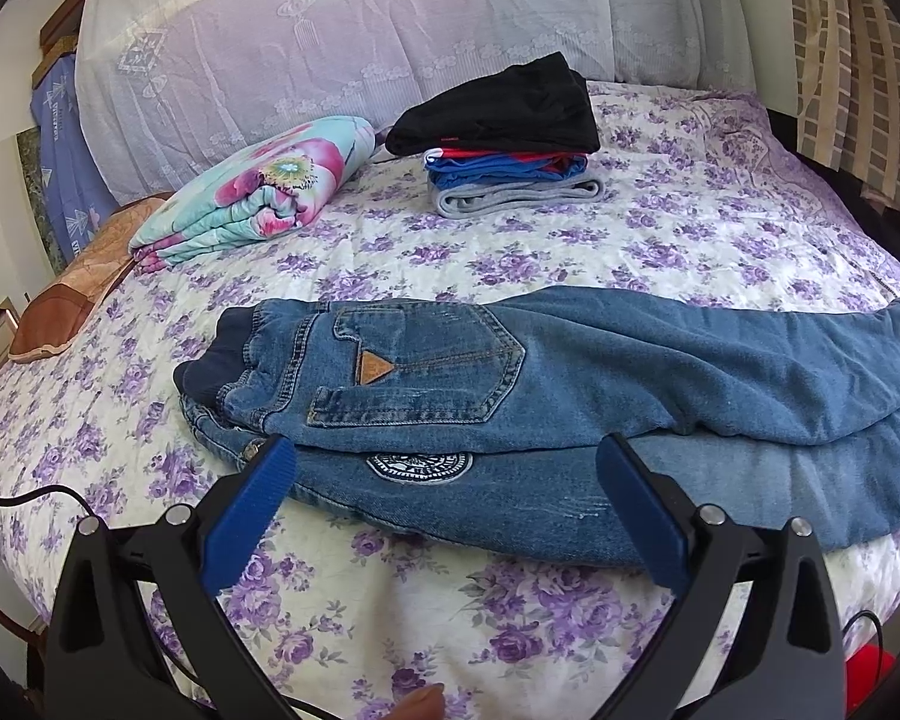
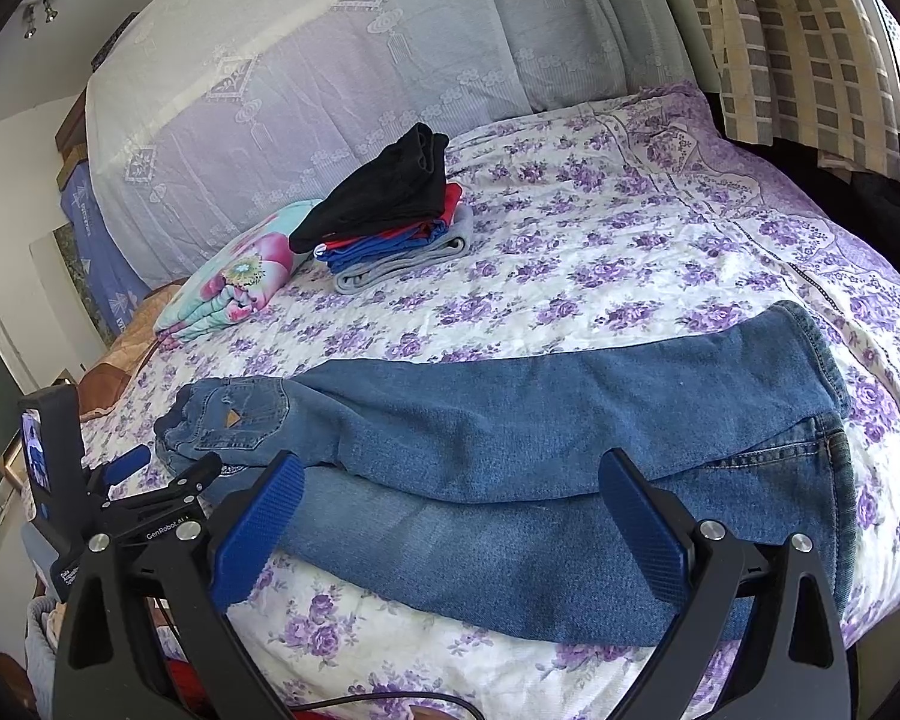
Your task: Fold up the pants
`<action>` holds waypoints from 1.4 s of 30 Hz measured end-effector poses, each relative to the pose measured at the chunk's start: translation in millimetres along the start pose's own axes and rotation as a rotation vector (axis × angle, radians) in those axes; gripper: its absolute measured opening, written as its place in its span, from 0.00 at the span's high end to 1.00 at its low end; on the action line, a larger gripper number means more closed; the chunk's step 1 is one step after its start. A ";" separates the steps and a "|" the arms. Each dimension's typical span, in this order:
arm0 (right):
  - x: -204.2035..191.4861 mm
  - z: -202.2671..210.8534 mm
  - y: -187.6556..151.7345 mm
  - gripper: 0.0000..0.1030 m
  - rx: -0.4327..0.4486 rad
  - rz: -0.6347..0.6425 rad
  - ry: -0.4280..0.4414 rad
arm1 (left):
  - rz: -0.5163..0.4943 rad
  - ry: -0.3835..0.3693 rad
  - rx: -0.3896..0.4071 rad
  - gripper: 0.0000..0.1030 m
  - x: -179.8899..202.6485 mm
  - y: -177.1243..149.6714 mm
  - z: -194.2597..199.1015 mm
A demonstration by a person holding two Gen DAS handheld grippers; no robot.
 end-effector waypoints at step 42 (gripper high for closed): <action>84.6 -78.3 -15.9 0.04 -0.167 -0.259 -0.002 | 0.116 0.040 -0.264 0.05 -109.2 12.8 -101.0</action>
Point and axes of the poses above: each gripper's, at about its wrist camera, not at the fingertips, and z roughly against the way its jaws point, x to its right, y to its top, the point moved 10 cm from there along -z, roughly the way its jaws point, and after that the axes turned 2 degrees about -y, right-handed, at the moved point
